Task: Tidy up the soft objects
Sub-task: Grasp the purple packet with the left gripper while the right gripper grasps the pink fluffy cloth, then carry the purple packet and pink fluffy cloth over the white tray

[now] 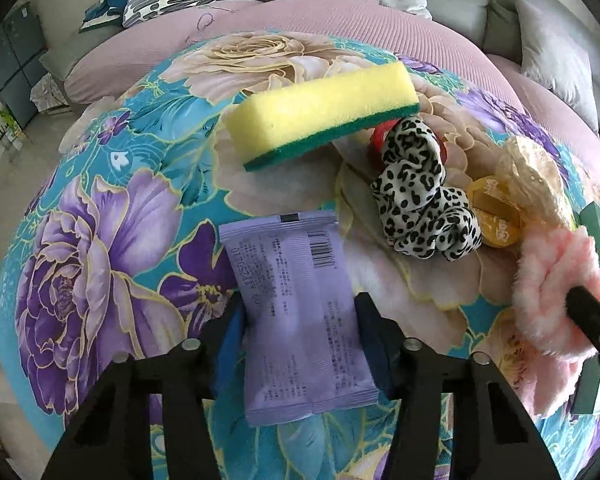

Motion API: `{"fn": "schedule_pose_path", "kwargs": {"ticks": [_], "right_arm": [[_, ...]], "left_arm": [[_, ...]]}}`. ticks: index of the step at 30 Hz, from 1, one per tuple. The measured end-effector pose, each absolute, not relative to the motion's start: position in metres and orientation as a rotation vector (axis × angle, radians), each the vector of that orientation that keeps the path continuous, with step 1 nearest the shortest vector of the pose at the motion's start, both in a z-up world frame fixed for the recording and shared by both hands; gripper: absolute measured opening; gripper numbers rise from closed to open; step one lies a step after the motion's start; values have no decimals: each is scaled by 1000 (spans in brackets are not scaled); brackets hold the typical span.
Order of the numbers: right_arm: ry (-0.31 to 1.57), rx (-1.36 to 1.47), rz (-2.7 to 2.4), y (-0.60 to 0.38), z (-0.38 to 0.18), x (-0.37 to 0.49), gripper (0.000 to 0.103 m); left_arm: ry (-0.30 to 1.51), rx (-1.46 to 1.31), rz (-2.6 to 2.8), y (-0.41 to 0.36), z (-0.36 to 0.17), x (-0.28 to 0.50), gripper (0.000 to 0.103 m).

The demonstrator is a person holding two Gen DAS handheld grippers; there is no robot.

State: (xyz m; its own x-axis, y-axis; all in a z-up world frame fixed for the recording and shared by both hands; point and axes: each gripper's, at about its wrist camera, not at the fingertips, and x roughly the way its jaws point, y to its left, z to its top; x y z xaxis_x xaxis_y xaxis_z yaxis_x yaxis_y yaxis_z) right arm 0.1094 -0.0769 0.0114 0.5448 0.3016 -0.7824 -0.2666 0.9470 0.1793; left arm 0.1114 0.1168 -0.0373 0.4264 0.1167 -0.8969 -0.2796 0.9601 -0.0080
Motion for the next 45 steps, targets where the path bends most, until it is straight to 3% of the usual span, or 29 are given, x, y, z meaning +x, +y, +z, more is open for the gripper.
{"fn": "schedule_pose_path", "kwargs": {"ticks": [9, 36, 38, 45], "right_arm": [[909, 147, 357, -99, 24, 111, 18], [797, 360, 344, -163, 63, 103, 18], [773, 370, 353, -166, 68, 100, 11], [709, 331, 377, -163, 87, 90, 11]], "left_arm": [[1072, -203, 233, 121, -29, 111, 51], [1053, -210, 218, 119, -25, 111, 50], [1041, -211, 219, 120, -22, 110, 50], [980, -207, 211, 116, -1, 105, 49]]}}
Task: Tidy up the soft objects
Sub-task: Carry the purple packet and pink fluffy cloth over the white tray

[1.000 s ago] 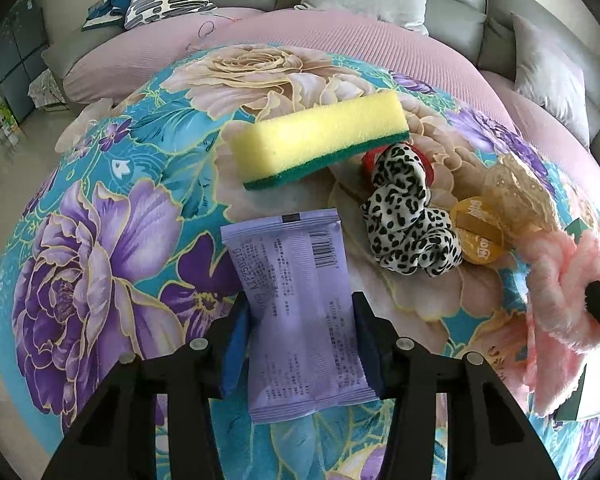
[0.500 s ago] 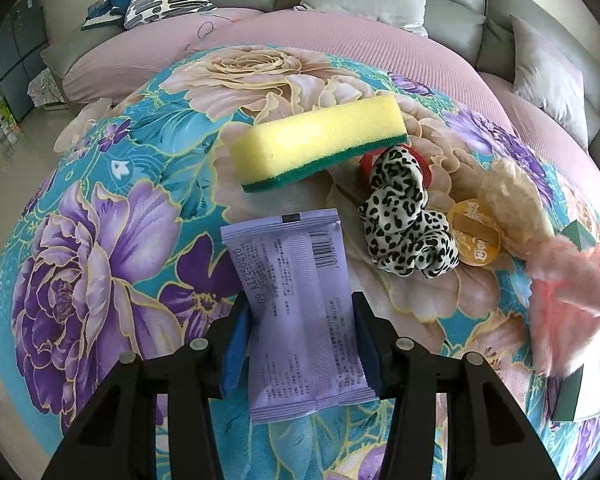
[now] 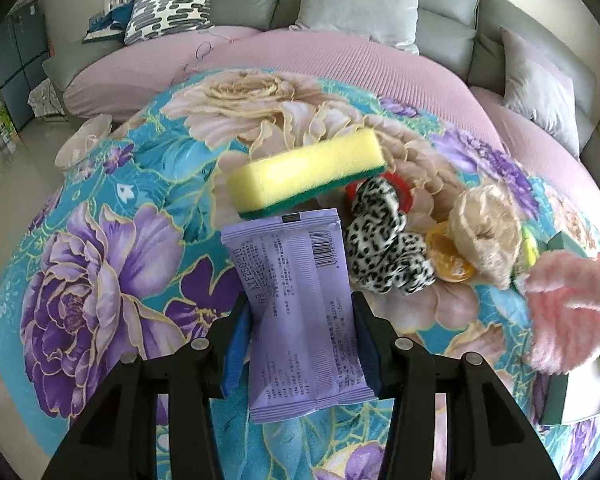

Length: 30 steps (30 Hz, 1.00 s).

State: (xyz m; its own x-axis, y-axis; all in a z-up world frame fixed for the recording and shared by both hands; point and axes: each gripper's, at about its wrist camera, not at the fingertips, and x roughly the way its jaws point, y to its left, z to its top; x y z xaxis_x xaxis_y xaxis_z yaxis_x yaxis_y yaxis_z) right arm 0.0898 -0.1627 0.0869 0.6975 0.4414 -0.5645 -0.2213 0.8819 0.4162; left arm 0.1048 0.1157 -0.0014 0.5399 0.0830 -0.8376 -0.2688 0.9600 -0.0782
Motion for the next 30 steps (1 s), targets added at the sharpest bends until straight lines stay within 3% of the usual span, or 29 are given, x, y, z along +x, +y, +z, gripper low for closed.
{"fn": "schedule_pose_path", "kwargs": {"ticks": [12, 30], "right_arm": [[522, 398, 279, -220, 135, 57, 10], [390, 443, -124, -351, 157, 4, 11]], "left_arm": [[766, -179, 83, 70, 66, 88, 49], [757, -7, -341, -110, 70, 95, 49]]}}
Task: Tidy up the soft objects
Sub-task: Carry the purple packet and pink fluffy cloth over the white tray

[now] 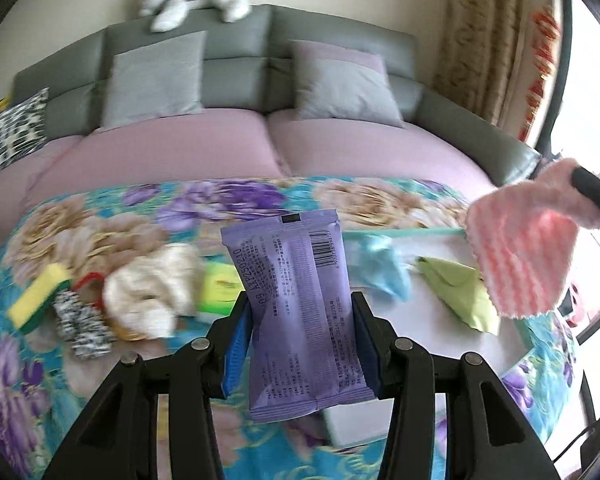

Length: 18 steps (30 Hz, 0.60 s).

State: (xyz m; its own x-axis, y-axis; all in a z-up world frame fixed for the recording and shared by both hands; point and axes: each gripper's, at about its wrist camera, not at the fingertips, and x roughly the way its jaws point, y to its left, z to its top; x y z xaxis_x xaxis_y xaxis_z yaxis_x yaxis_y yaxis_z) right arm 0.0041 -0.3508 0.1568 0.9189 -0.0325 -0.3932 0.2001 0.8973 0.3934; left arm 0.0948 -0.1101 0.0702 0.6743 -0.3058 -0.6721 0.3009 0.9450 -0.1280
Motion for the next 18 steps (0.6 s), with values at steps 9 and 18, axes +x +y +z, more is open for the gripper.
{"fn": "schedule_pose_path", "kwargs": {"ticks": [9, 18], "right_arm": [[442, 489, -120, -372, 143, 11, 11], [684, 477, -136, -366, 74, 58, 11]], "left_arm": [[769, 51, -418, -160, 54, 96, 49], [868, 109, -427, -186, 11, 113, 49]]}}
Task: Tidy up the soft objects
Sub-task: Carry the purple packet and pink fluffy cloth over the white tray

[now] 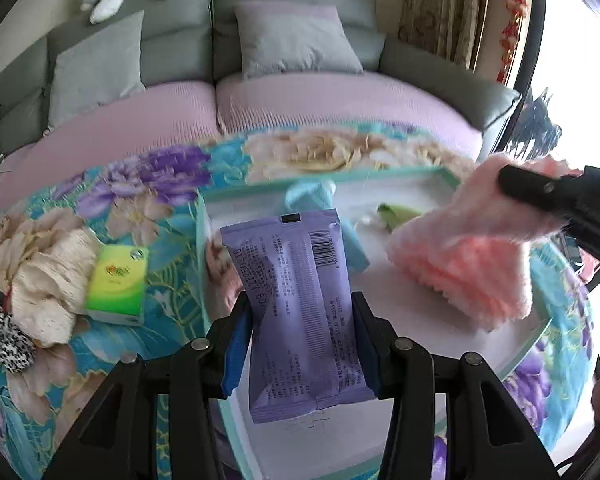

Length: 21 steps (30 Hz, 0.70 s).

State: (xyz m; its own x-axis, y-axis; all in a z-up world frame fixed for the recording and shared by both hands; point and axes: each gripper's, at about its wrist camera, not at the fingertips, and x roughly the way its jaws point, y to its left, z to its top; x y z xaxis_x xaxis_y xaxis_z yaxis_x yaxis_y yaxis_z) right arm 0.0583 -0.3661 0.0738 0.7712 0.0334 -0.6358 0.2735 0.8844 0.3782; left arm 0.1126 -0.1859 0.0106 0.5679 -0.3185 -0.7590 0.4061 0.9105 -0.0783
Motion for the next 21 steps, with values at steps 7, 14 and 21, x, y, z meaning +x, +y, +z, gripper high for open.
{"fn": "schedule_pose_path", "kwargs": {"ticks": [7, 14, 21], "right_arm": [[780, 457, -124, -361, 45, 74, 11], [855, 431, -140, -355, 24, 85, 11], [902, 422, -152, -355, 10, 91, 11]], "left_arm": [[931, 134, -409, -188, -4, 117, 49], [966, 156, -395, -189, -14, 123, 49], [970, 183, -384, -192, -18, 124, 49]]}}
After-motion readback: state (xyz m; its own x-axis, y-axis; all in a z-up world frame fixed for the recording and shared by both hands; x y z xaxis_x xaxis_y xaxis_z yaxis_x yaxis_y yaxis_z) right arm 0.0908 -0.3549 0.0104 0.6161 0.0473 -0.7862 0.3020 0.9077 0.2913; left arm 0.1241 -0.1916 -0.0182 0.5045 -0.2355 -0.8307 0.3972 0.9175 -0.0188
